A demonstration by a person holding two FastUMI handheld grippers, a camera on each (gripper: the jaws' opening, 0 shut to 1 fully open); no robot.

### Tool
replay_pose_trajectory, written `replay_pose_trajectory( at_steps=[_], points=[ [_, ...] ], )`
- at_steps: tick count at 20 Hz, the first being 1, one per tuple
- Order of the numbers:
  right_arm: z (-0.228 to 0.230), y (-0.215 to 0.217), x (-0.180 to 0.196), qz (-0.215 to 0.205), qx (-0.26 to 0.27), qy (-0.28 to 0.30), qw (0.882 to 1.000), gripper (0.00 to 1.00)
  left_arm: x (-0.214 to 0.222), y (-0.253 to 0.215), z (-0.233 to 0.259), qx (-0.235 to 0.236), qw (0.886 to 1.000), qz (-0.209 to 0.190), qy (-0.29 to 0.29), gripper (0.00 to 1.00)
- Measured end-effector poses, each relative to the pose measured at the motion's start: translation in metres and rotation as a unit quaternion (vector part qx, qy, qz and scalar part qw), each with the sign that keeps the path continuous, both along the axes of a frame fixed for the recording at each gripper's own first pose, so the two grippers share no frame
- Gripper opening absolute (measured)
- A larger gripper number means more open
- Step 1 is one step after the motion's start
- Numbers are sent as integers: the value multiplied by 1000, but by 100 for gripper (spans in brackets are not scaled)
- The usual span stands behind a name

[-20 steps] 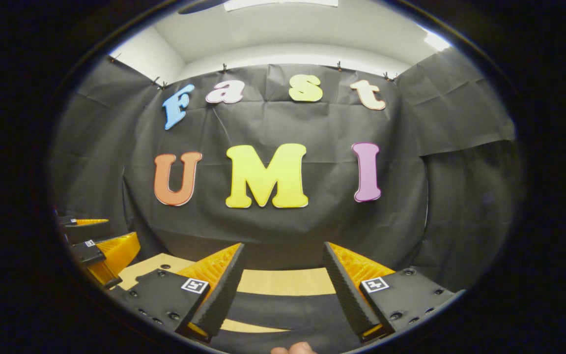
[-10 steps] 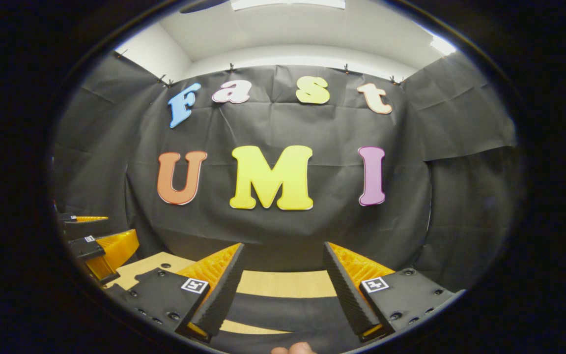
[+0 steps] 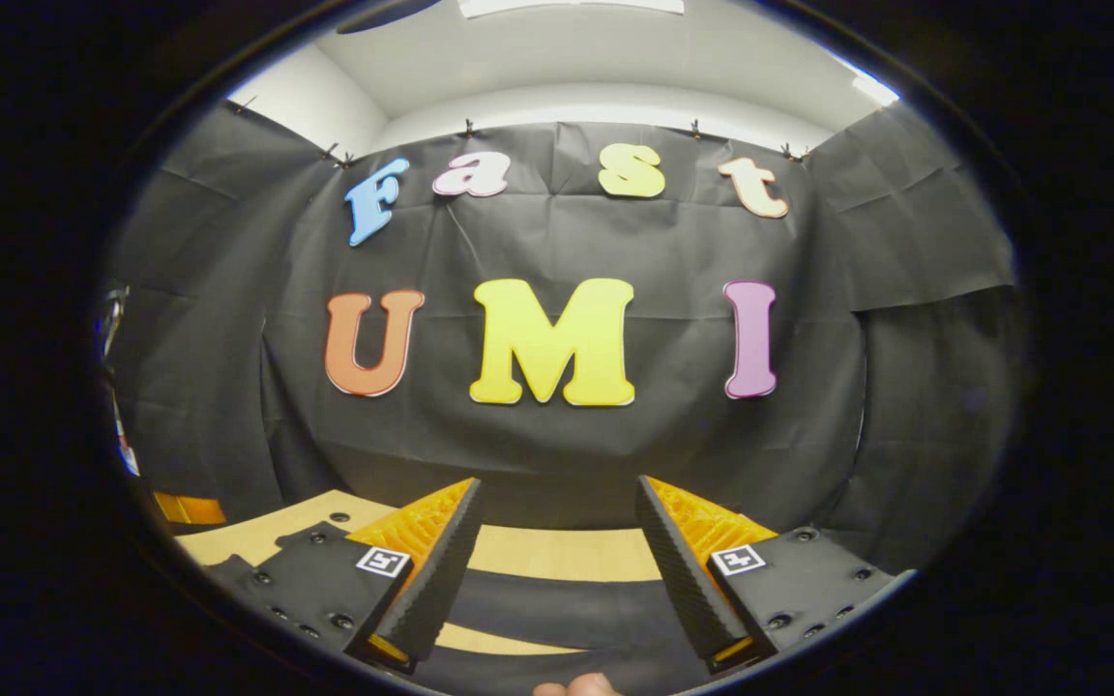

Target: Grasp the waist and the cuffs of the jeans and fold them to make the two legs overlap; first hold the waist and fold one-third of the jeans toward the cuffs, then hold the cuffs and fold the remaining one-third in the same direction to finish folding.

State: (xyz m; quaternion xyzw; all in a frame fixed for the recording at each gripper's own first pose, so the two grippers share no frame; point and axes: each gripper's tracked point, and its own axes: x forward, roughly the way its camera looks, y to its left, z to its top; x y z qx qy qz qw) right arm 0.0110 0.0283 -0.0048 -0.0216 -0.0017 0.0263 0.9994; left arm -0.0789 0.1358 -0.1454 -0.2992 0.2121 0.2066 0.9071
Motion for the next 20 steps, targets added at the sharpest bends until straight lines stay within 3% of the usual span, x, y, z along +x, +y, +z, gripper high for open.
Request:
replay_pose_trajectory(
  at_steps=[2,3,5,7,12,17,20],
  points=[
    [-2,4,2,7,-3,2,1000,94,-31,24,-39,-111,990,73,36,99],
    [-2,5,2,10,-4,2,1000,94,-47,31,-54,-166,979,107,50,99],
    [-2,6,2,14,-8,3,1000,94,-76,45,-74,-227,958,161,66,99],
    [-3,6,4,15,-10,5,1000,94,-104,54,-72,-241,948,193,81,99],
    [-7,5,7,16,-22,12,1000,94,-109,48,-97,-320,913,240,82,99],
    [-6,-5,5,9,-32,12,999,94,-118,57,-119,-312,911,250,104,98],
    [-9,-9,6,2,-30,19,999,99,-110,62,-121,-311,913,245,96,98]
  ],
)
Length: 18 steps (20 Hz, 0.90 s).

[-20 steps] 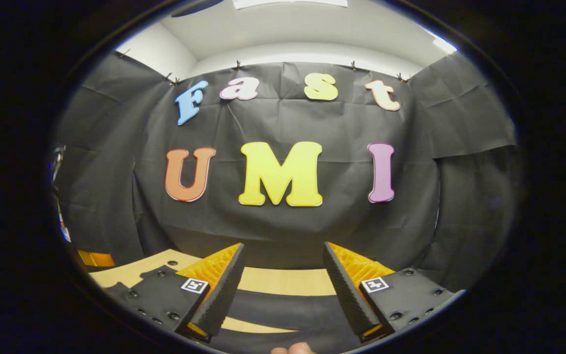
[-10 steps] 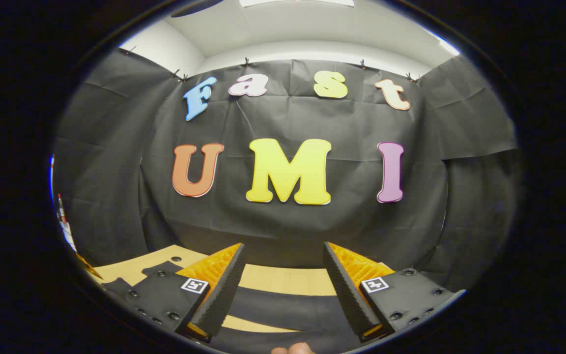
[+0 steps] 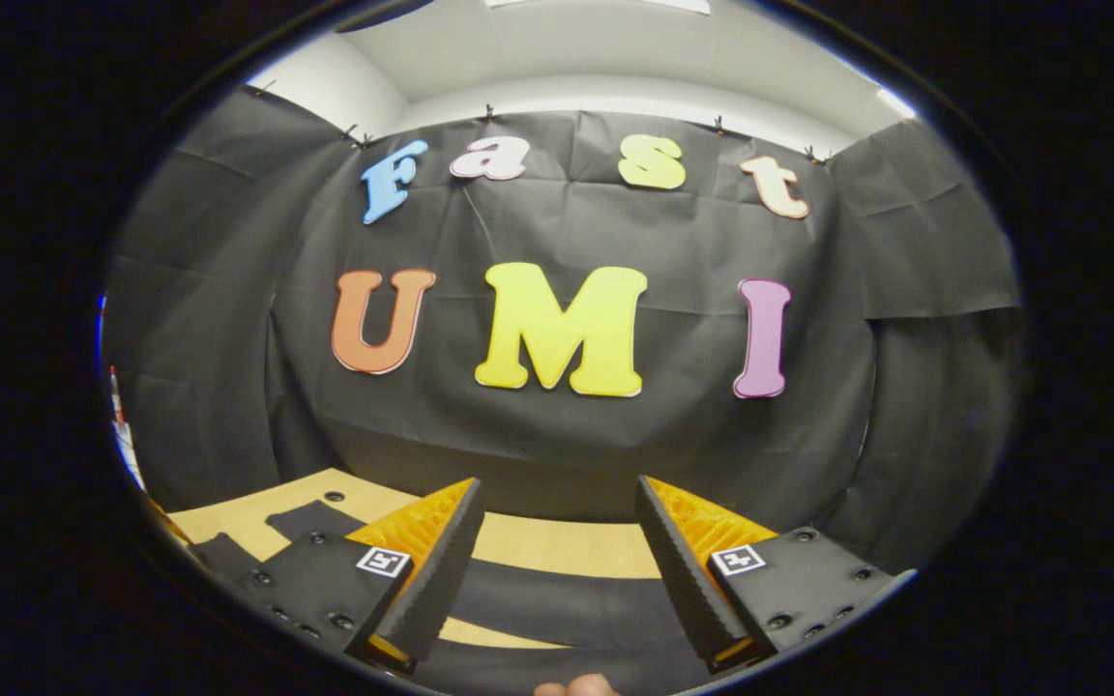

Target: Grasp the waist and the cuffs of the jeans and fold them to make the two legs overlap; first hold the waist and fold one-third of the jeans toward the cuffs, then hold the cuffs and fold the remaining one-third in the same direction to finish folding.

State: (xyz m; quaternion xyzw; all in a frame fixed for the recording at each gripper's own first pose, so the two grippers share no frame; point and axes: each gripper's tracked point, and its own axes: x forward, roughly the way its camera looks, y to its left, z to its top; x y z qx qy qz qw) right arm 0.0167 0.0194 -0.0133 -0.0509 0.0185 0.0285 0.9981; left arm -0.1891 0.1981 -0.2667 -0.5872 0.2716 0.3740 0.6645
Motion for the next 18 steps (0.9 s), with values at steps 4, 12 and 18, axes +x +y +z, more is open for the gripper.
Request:
replay_pose_trajectory(
  at_steps=[4,12,18],
  points=[
    [2,-2,0,-6,-1,-2,1000,97,9,7,-1,13,1000,-16,-6,97],
    [-3,-8,1,-14,3,5,1000,94,15,9,-10,37,998,-37,20,89],
    [-5,-16,5,-22,7,9,1000,96,19,15,-20,26,998,-33,49,59]
  ],
)
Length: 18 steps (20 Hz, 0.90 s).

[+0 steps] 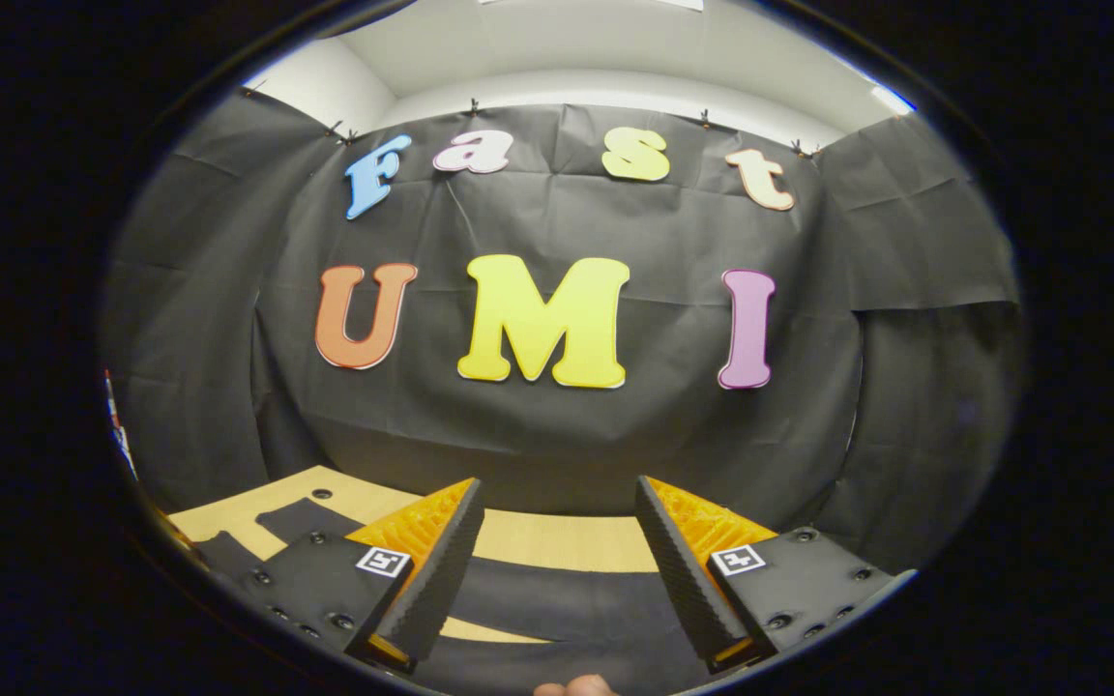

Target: Grasp the waist and the cuffs of the jeans and fold them to make the two legs overlap; first hold the waist and fold one-third of the jeans toward the cuffs, then hold the cuffs and fold the remaining one-third in the same direction to finish folding.

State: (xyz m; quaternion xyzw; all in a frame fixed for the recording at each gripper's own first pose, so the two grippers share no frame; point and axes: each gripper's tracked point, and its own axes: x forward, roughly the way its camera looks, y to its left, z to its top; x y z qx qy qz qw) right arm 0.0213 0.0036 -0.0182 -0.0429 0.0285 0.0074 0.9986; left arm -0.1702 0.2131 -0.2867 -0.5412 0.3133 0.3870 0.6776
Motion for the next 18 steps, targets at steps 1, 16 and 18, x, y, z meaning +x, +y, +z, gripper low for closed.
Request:
replay_pose_trajectory(
  at_steps=[1,16,18],
  points=[
    [-2,-1,0,-2,1,2,1000,96,0,1,-1,-3,1000,1,1,51],
    [-9,-38,5,-35,-3,15,999,97,30,0,33,66,994,-84,-27,3],
    [-11,-50,5,-45,-5,20,999,97,39,-2,48,79,991,-96,-40,3]
  ],
)
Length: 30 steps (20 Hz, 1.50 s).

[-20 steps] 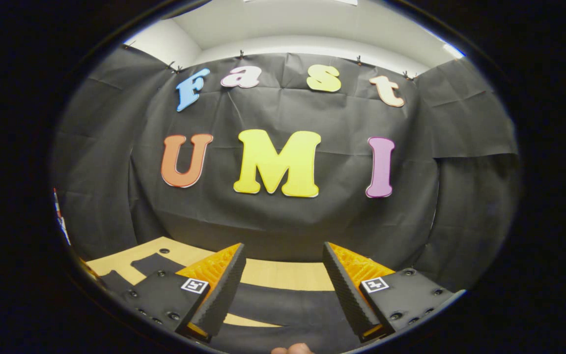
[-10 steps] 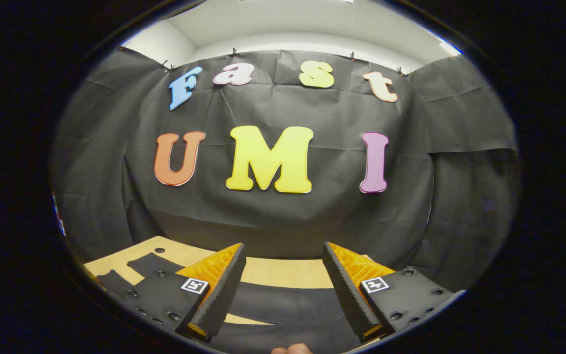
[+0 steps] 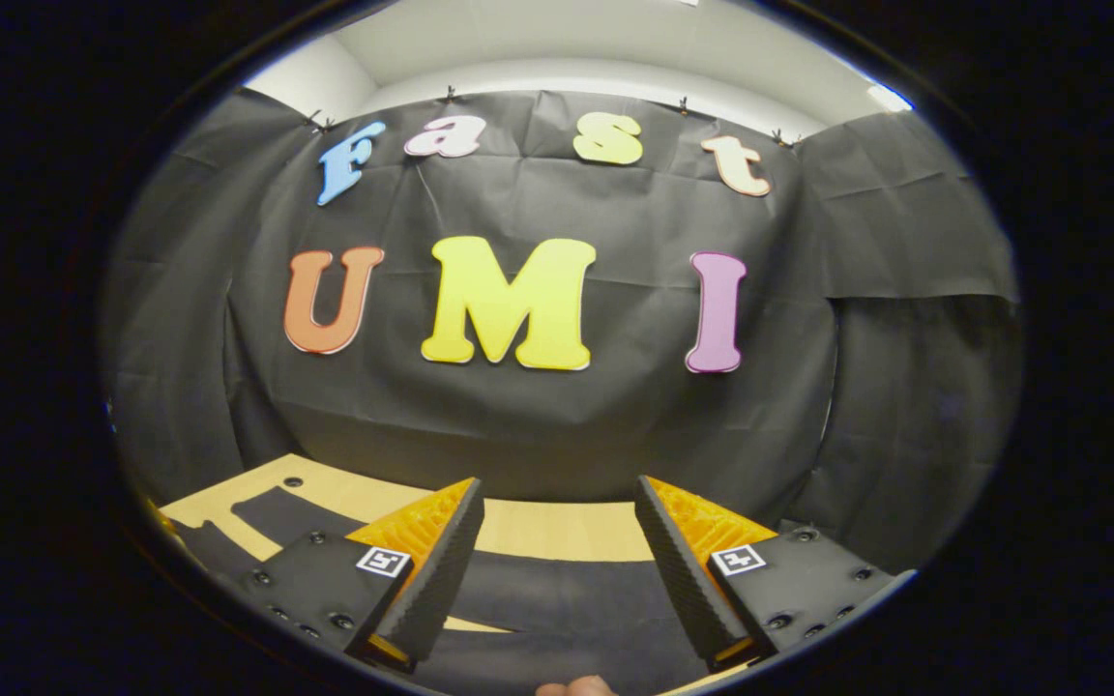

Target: Grasp the waist and the cuffs of the jeans and fold them to make the two legs overlap; first hold the waist and fold one-third of the jeans toward the cuffs, then hold the cuffs and fold the remaining one-third in the same direction to finish folding.

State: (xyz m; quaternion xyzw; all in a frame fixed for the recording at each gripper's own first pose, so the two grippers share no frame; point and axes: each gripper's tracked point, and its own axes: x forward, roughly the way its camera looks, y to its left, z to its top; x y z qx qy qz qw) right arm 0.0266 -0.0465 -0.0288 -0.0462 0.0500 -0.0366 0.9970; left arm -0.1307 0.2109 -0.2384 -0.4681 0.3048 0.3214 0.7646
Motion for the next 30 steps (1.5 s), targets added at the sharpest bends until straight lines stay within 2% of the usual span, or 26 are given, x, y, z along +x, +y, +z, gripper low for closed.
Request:
replay_pose_trajectory(
  at_steps=[4,7,9,10,11,12,13,14,15,16,17,18,21,23,25,27,28,30],
  points=[
    [-7,-32,-2,-22,15,18,999,99,18,-10,30,15,999,-22,-29,3],
    [-20,-57,-2,-37,20,43,998,94,21,-11,33,14,999,-22,-28,3],
    [-43,-77,-6,-30,57,94,993,96,18,-9,29,16,999,-23,-24,3],
    [-60,-100,-9,-47,91,128,987,95,19,-8,28,17,999,-24,-22,3],
    [-76,-123,-14,-79,125,167,975,96,18,-8,27,19,999,-26,-20,4],
    [-100,-152,-25,-123,169,217,954,94,18,-9,26,19,999,-27,-19,4],
    [-124,-170,-34,-145,217,265,928,94,18,-9,26,19,999,-27,-17,4],
    [-151,-187,-48,-170,264,307,898,94,18,-8,23,19,999,-28,-16,3],
    [-176,-204,-57,-205,310,337,865,98,18,-8,22,18,999,-28,-14,4],
    [-197,-221,-69,-239,346,356,834,93,17,-7,20,16,999,-27,-14,4],
    [-216,-241,-80,-270,371,365,810,98,18,-6,20,15,999,-26,-13,4],
    [-229,-254,-87,-290,389,368,793,98,16,-5,20,15,999,-26,-12,3],
    [-256,-264,-103,-318,422,391,754,98,14,-4,17,14,1000,-27,-5,3],
    [-276,-271,-99,-328,433,395,741,98,12,-3,13,12,1000,-24,1,3],
    [-277,-280,-85,-325,440,374,749,87,11,-3,12,11,1000,-23,4,4],
    [-280,-281,-80,-315,430,385,754,86,10,-3,11,12,1000,-25,7,3],
    [-280,-286,-80,-321,422,387,755,90,10,-1,10,12,1000,-24,7,4],
    [-286,-291,-84,-340,413,385,752,42,10,-2,11,12,1000,-22,8,3]
  ],
)
